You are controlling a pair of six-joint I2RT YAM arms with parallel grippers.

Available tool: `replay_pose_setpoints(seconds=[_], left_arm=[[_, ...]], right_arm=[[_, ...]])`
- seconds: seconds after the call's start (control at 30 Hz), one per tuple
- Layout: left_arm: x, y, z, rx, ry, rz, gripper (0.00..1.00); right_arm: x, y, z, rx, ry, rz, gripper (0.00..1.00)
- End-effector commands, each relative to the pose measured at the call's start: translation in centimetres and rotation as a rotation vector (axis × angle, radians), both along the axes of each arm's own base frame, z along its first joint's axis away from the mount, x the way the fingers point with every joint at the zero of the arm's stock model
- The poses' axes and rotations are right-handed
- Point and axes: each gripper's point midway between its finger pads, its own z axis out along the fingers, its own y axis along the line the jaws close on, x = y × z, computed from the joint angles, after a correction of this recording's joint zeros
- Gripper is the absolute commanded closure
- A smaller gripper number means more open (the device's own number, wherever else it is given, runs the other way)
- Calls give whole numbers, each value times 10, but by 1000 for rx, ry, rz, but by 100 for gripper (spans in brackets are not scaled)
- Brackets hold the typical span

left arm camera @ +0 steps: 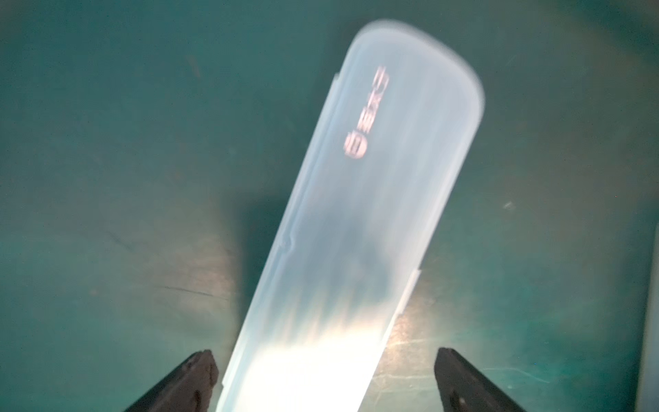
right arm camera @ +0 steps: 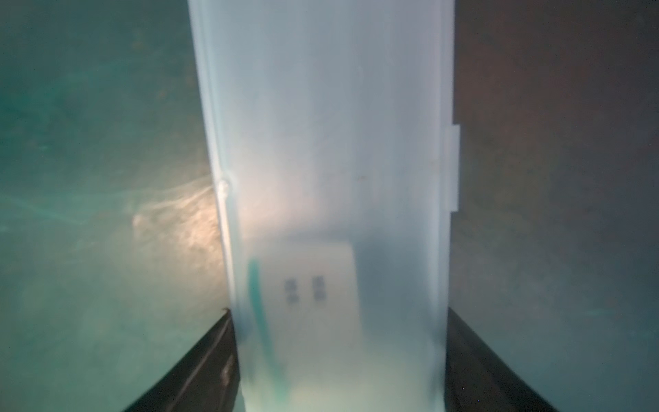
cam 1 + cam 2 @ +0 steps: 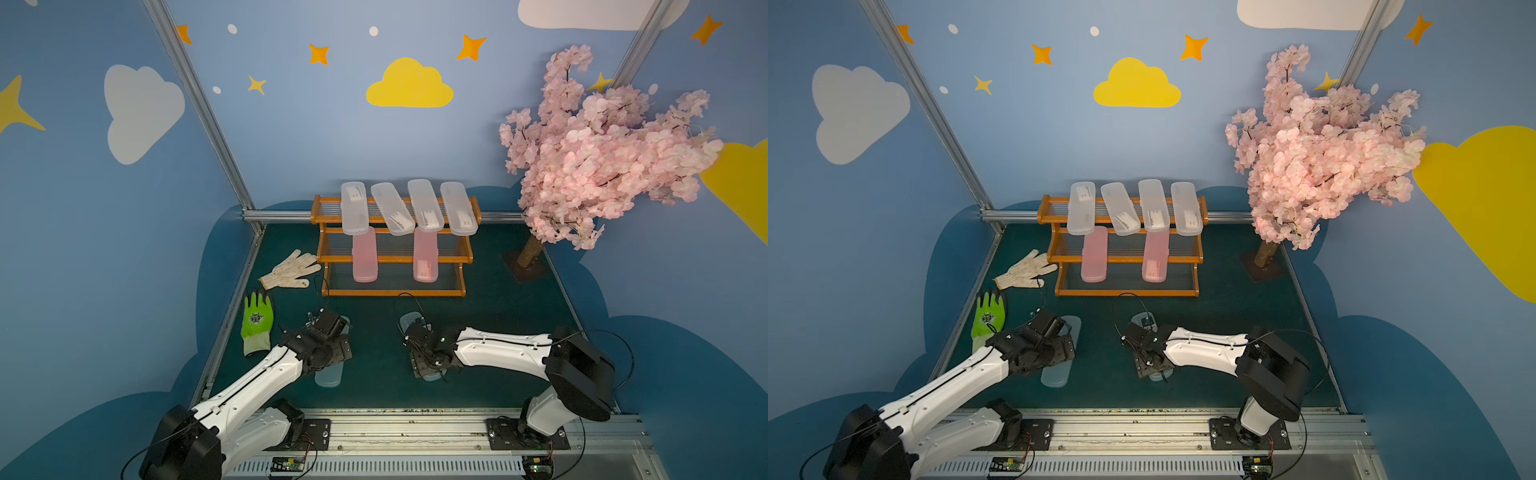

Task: Place the pencil cases on the shelf according to color
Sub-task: Move the pencil case to the center of the board, then pick up the pencil case from the center of the board.

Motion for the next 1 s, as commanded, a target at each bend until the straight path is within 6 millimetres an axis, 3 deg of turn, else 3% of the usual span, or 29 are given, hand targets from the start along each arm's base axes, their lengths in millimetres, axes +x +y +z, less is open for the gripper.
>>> replay_pose_setpoints(seconds=[0.0, 0.23, 0.47, 0.63, 0.77, 0.97], left_arm=[[3, 14, 16, 56, -52, 9, 0], [1, 20, 19, 60, -61, 3, 0], [-2, 21, 19, 57, -68, 7, 0], [-2, 20, 17, 46, -68, 13, 0], [-2, 19, 17, 45, -66, 13, 0], [1, 17, 19, 40, -74, 11, 0]], right_arm=[[5, 1, 8, 18, -31, -34, 8], [-6, -14, 16, 24, -20, -28, 2], [-32, -16, -6, 23, 60, 29, 2], [-36, -8, -18, -3, 64, 27, 3], [-34, -8, -25, -26, 68, 13, 7], [-29, -17, -17, -35, 19, -19, 23]])
